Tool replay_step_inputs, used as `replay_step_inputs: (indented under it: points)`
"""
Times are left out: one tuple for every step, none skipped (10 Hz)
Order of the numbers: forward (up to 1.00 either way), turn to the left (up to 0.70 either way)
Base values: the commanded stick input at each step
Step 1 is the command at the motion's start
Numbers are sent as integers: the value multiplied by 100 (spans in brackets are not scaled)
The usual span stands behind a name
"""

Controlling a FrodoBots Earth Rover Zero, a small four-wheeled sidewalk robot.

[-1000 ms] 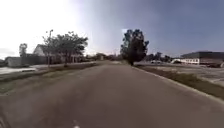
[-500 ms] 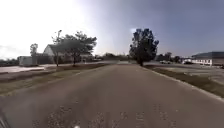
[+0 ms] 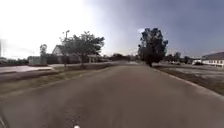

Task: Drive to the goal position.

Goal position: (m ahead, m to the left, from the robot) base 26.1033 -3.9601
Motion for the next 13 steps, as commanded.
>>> replay_step_inputs:
  points:
    - [100,-7]
    - [100,-7]
    - [100,-7]
    - [100,-7]
    - [100,-7]
    - [100,-8]
    - [100,-9]
    - [100,-9]
    - [100,-9]
    - [100,-9]
    - [100,-9]
    - [100,-9]
    - [100,-9]
